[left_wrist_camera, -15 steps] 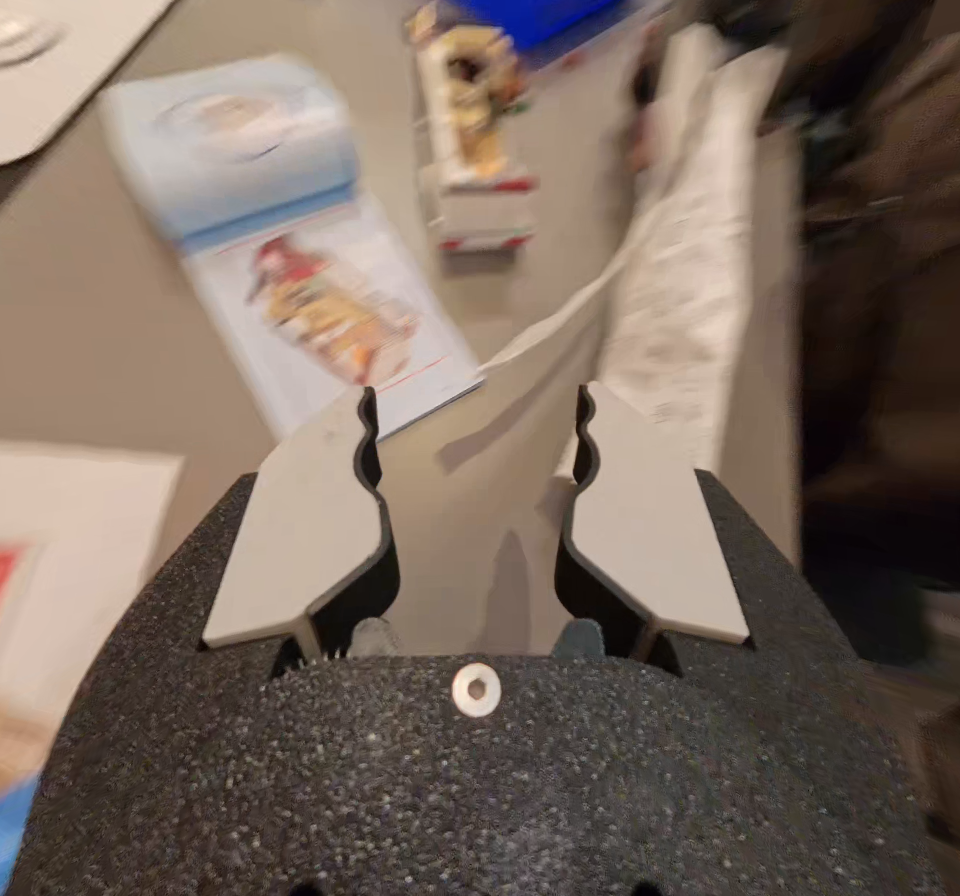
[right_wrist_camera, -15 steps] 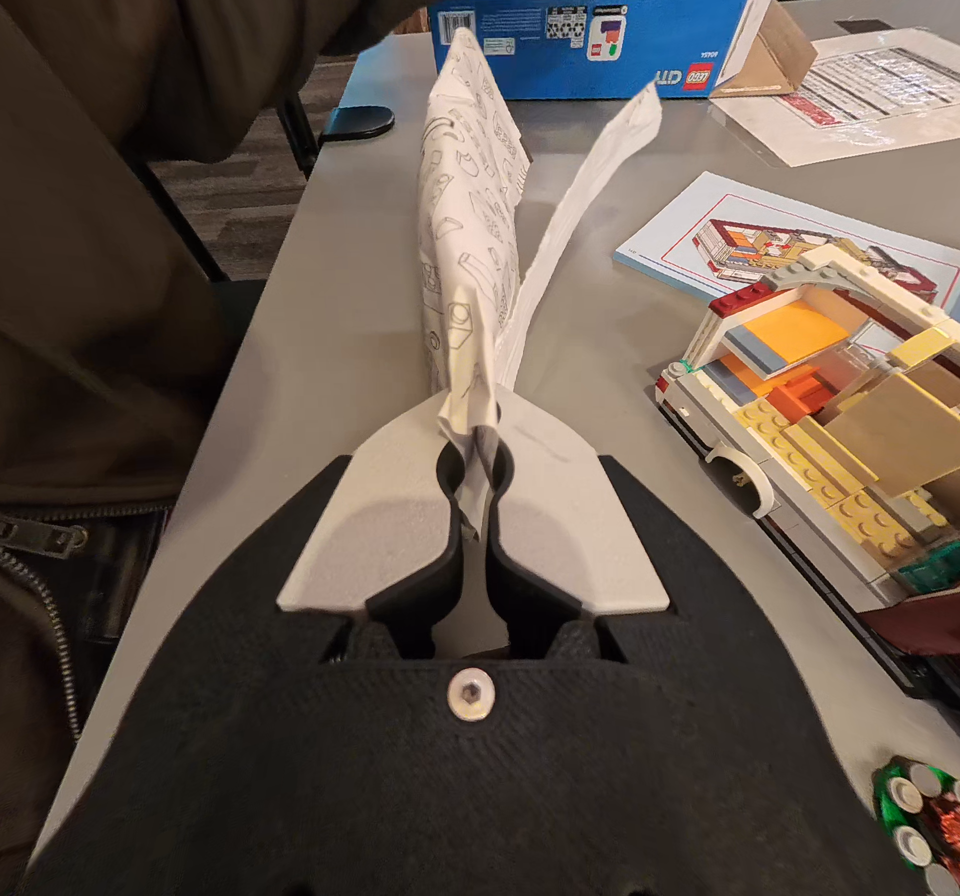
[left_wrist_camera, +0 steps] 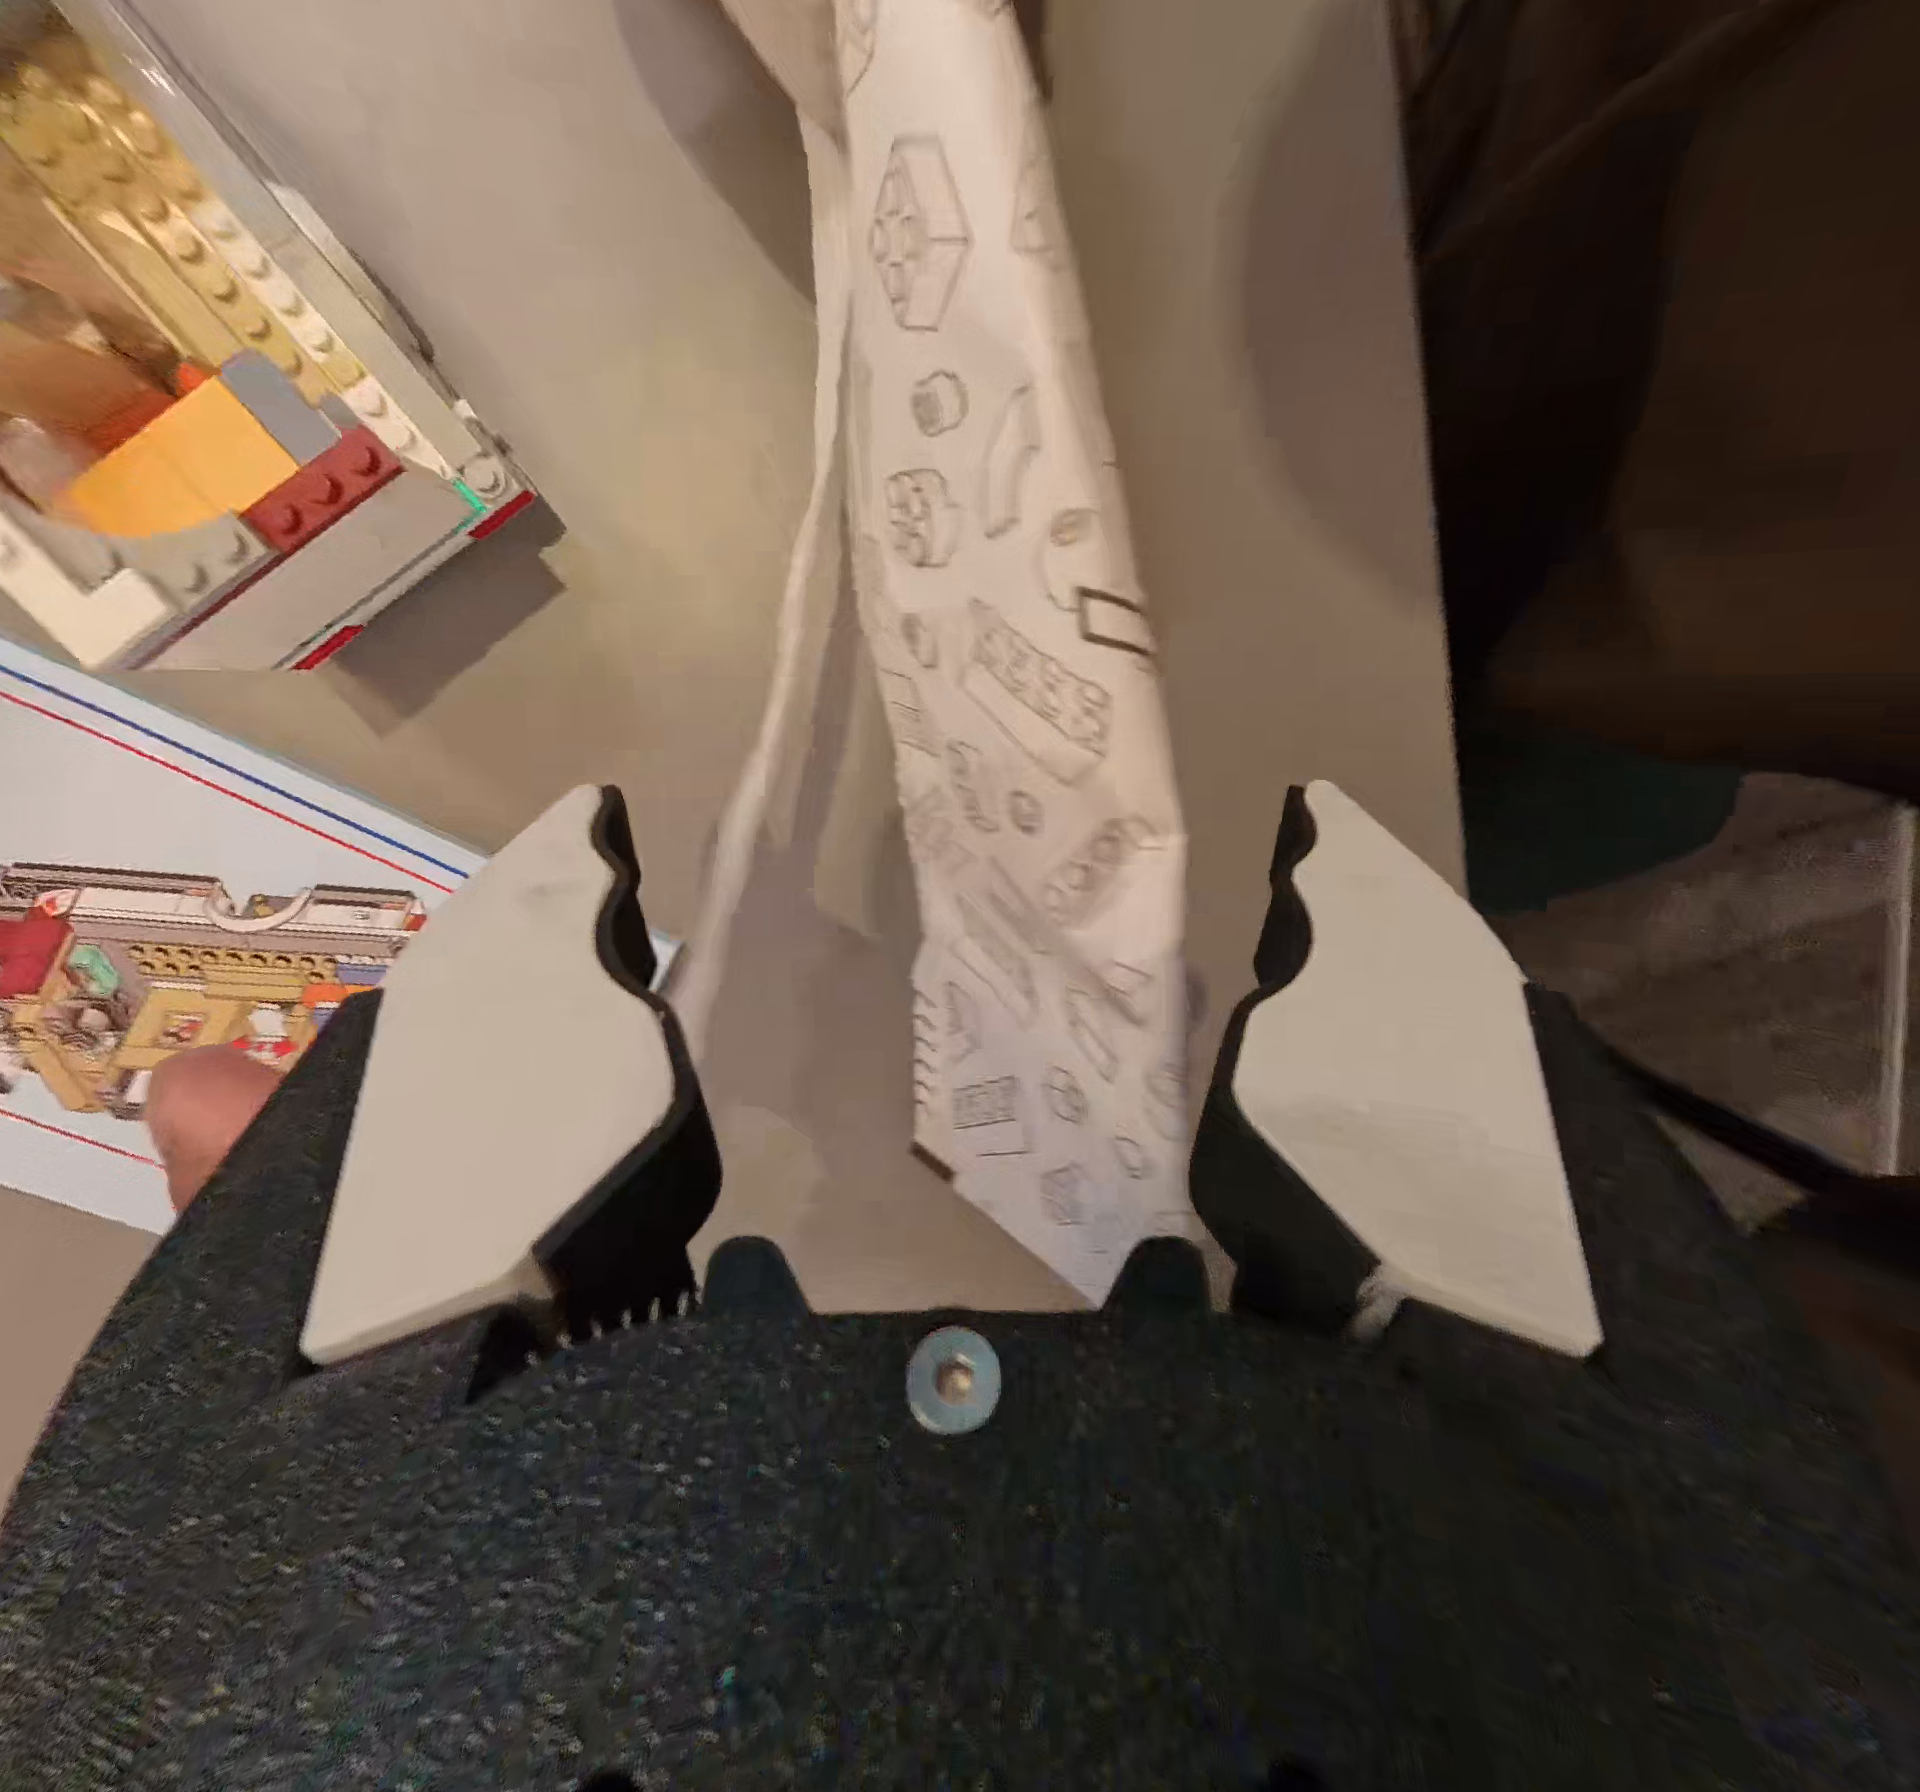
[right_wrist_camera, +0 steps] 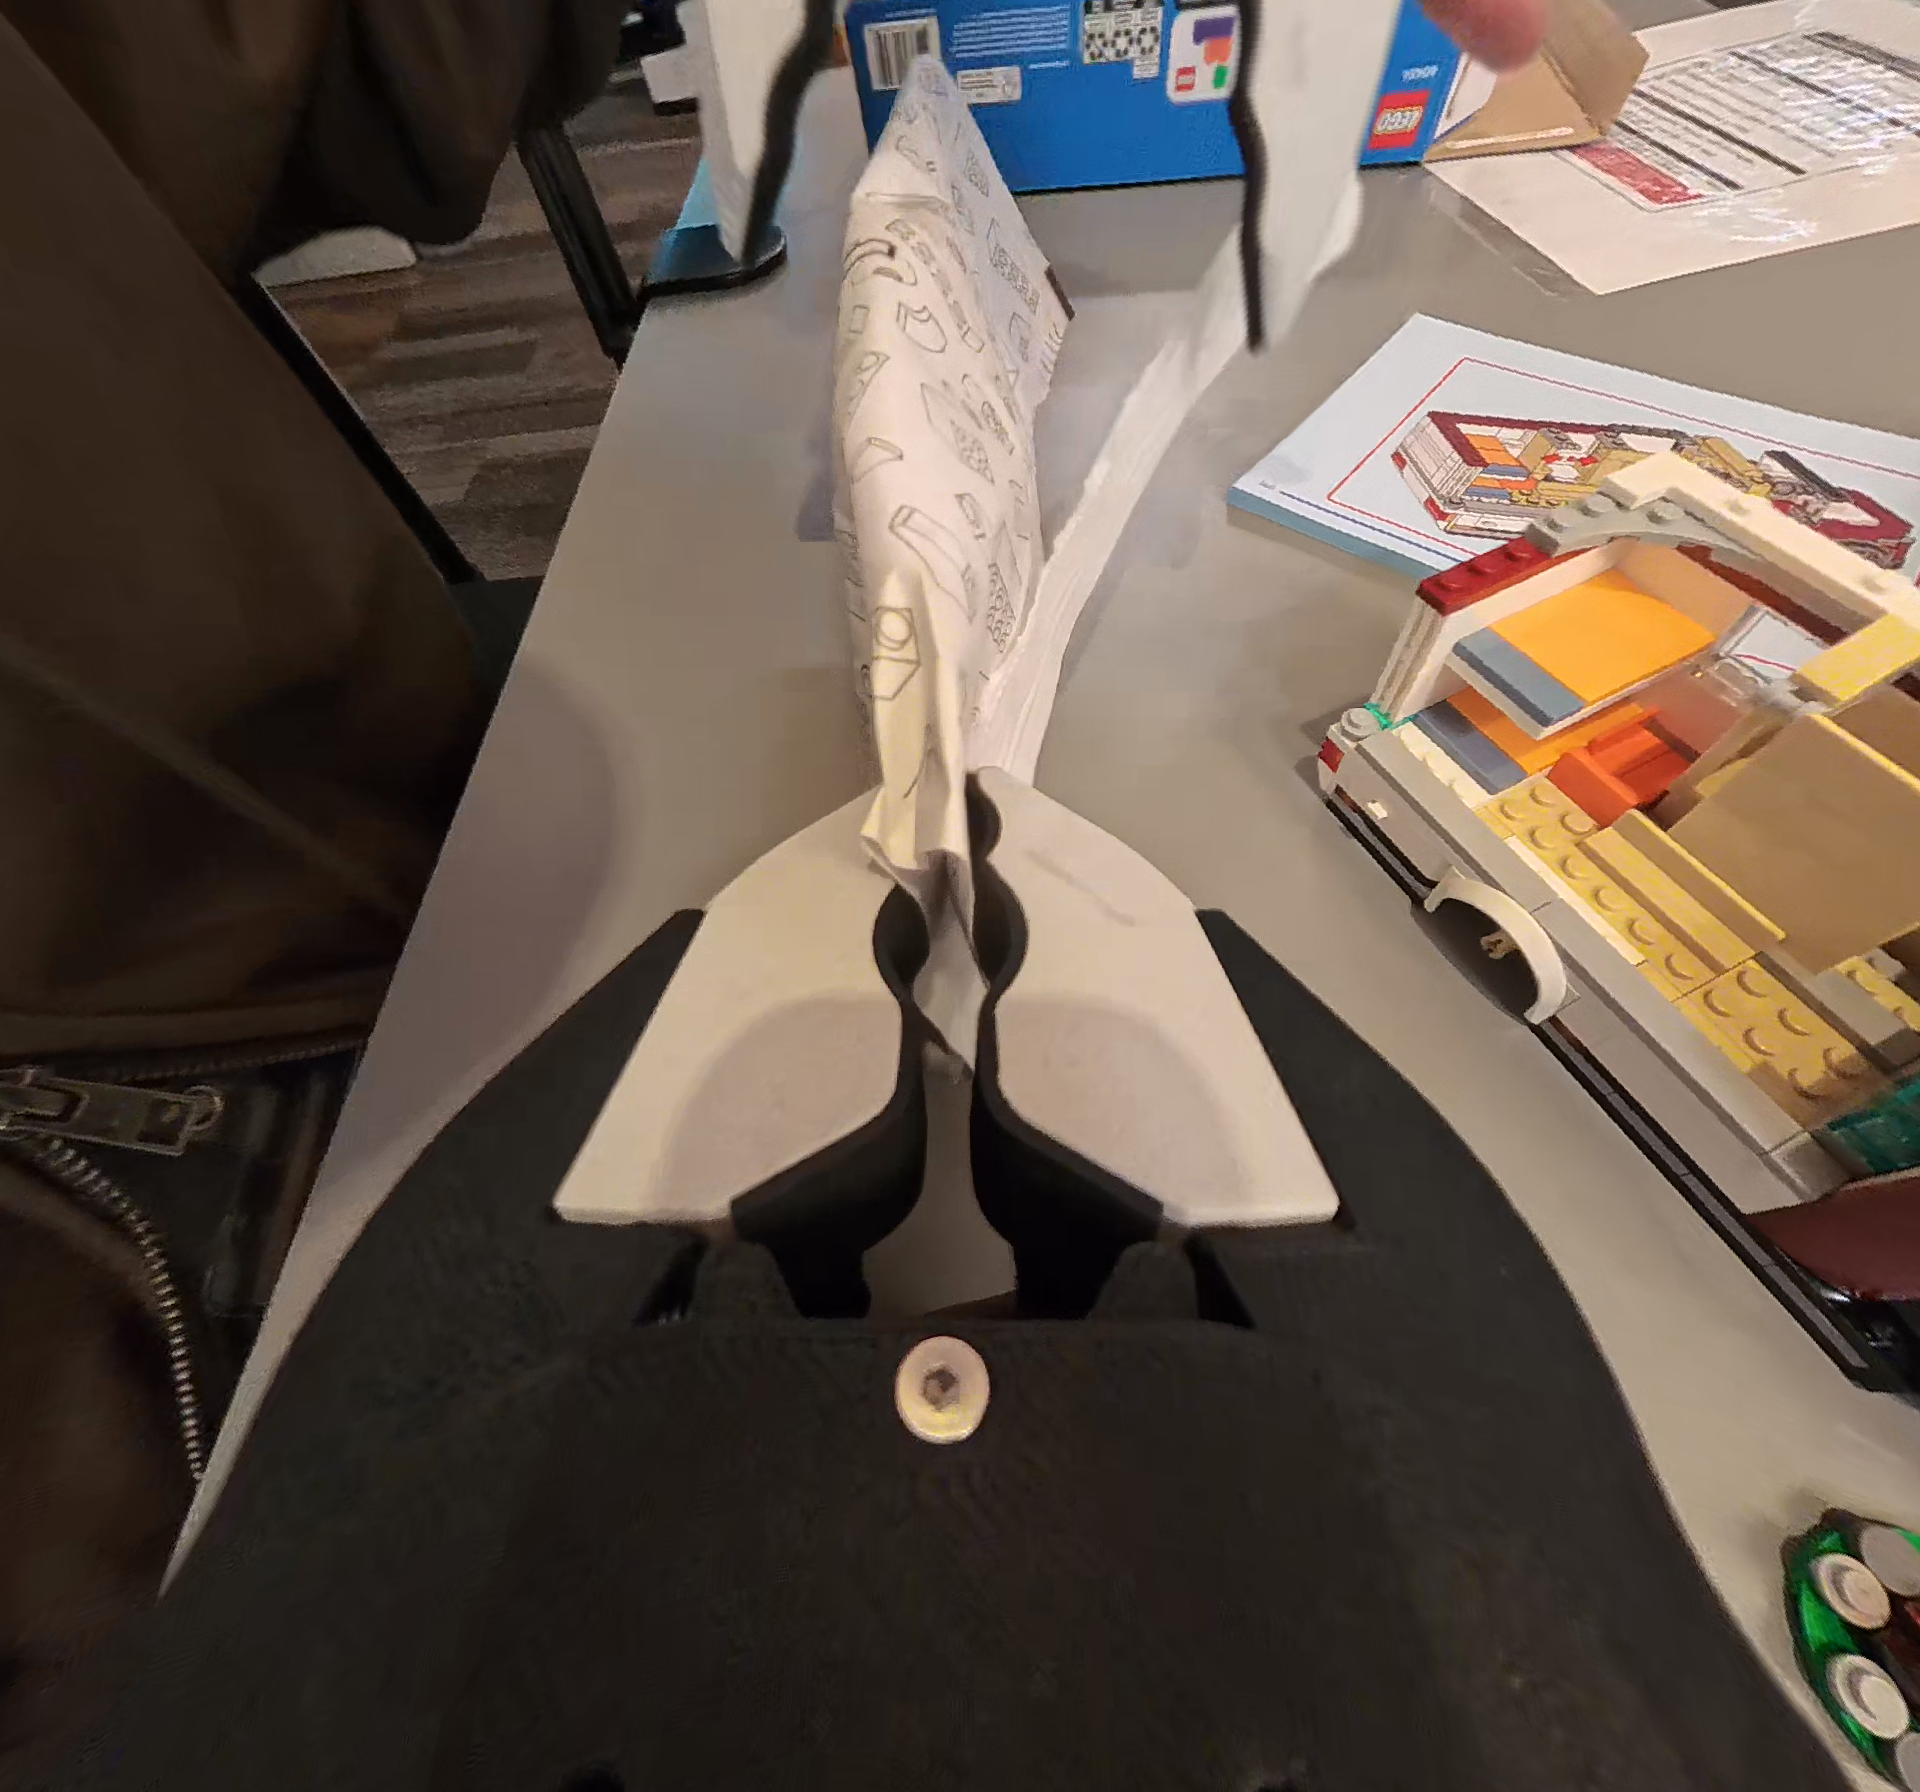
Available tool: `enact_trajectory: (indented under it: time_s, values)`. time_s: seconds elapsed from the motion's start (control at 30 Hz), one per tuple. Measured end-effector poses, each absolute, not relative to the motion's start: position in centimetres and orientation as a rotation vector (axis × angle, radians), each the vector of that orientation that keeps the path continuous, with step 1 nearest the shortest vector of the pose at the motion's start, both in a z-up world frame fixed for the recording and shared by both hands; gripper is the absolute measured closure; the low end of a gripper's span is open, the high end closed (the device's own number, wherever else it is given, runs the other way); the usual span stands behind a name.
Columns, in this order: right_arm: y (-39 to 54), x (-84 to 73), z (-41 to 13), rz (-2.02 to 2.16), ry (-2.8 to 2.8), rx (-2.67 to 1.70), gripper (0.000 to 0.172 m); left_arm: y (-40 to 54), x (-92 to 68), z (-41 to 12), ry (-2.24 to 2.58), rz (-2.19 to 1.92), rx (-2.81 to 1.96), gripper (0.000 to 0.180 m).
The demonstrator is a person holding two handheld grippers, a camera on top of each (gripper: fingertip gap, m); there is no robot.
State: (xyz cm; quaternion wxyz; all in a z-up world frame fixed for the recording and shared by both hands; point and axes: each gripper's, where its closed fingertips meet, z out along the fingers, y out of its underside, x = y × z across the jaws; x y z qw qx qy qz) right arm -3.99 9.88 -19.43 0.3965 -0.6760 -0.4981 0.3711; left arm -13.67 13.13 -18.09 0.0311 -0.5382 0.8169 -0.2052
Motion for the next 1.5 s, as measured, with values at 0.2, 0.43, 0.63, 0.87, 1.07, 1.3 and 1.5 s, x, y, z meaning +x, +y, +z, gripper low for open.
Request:
enact_trajectory:
  time_s: [0.2, 0.43, 0.63, 0.87, 1.07, 1.3, 1.5]
  values:
    - [9.6, -4.0, -19.4, 0.935, -1.283, -1.698, 0.169, 12.1, -15.6, -20.1, 2.735, -0.716, -1.827, 0.104]
    - [10.0, -3.8, -19.3, 1.004, -1.223, -1.739, 0.168, 11.2, -15.8, -19.3, 2.593, -0.932, -1.885, 0.161]
    - [11.2, -3.2, -18.8, 0.982, -1.143, -1.757, 0.149, 10.5, -17.1, -19.4, 2.399, -1.094, -1.974, 0.169]
    - [13.5, -1.8, -16.0, 0.986, -0.918, -1.712, 0.145, 12.0, -21.1, -16.4, 1.885, -1.275, -2.105, 0.169]
    - [13.0, -2.4, -16.3, 1.003, -0.934, -1.712, 0.147, 22.5, -21.5, -13.4, 1.325, -1.135, -2.216, 0.169]
    - [11.8, -3.4, -17.8, 0.988, -1.03, -1.726, 0.148, 36.2, -21.4, -14.9, 0.888, -1.184, -2.415, 0.169]
    - [11.7, -3.3, -18.3, 1.015, -1.046, -1.749, 0.149, 41.3, -22.0, -19.9, 0.697, -1.143, -2.615, 0.169]
